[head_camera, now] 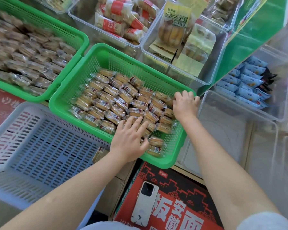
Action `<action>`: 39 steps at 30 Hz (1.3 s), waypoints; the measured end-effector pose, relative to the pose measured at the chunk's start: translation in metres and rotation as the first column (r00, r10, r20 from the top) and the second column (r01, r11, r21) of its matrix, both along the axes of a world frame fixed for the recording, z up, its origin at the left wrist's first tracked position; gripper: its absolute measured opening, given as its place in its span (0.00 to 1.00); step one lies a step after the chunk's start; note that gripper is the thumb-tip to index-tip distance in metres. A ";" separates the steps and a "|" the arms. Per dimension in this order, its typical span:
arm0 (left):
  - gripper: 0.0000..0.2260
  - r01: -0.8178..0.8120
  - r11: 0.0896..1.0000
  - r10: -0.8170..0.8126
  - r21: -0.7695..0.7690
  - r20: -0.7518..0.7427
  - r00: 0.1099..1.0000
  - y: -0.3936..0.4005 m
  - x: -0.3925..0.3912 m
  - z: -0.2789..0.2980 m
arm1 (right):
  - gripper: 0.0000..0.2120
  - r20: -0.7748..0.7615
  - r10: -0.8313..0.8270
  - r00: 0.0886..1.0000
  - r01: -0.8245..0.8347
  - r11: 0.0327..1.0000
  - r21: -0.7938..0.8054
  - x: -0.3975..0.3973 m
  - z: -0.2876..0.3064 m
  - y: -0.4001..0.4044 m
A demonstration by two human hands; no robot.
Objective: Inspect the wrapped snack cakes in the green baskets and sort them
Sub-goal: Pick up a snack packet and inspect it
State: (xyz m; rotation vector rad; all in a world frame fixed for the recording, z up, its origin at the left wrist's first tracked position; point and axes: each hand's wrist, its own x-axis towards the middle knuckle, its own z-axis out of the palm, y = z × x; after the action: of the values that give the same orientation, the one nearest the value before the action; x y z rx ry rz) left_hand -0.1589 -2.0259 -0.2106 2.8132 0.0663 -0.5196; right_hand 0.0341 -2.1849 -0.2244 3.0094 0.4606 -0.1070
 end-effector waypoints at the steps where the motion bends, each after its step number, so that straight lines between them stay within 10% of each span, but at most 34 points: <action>1: 0.31 0.001 1.000 -0.001 0.001 0.000 1.000 0.000 0.001 0.000 | 0.07 -0.005 0.003 1.000 -0.002 1.000 0.020 -0.001 0.001 -0.001; 19: 0.30 0.014 0.999 -0.013 0.029 -0.019 1.000 -0.001 0.002 0.006 | 0.05 0.170 -0.280 0.945 0.174 0.869 0.462 -0.005 0.028 -0.002; 25: 0.29 -0.040 0.993 0.046 -0.113 0.049 0.998 0.001 -0.001 0.003 | 0.02 0.117 -0.396 0.911 0.130 0.545 0.828 -0.075 0.105 -0.006; 27: 0.23 -0.292 0.806 0.322 -0.514 -0.032 0.946 -0.002 0.000 0.026 | 0.02 -0.103 -0.437 0.894 0.274 0.350 0.896 -0.115 0.128 -0.007; 29: 0.16 -0.527 0.212 0.498 -0.823 -0.373 0.783 -0.010 -0.004 0.064 | 0.04 -0.421 -0.414 0.807 0.485 0.058 0.872 -0.154 0.139 -0.007; 31: 0.22 -0.576 -0.204 0.385 -0.792 -0.606 0.696 -0.016 -0.018 0.098 | 0.05 -0.661 -0.316 0.681 0.639 -0.186 0.747 -0.190 0.146 -0.004; 39: 0.12 -0.469 -0.397 0.287 -0.789 -0.592 0.753 0.003 -0.091 0.147 | 0.05 -0.780 -0.044 0.624 0.685 -0.448 0.574 -0.274 0.180 0.015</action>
State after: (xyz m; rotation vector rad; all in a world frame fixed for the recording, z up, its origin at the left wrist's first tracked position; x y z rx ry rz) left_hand -0.2500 -2.0229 -0.0637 0.8483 0.4611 -0.2617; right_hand -0.2400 -2.1699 -0.0440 4.3511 -2.0529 -0.9888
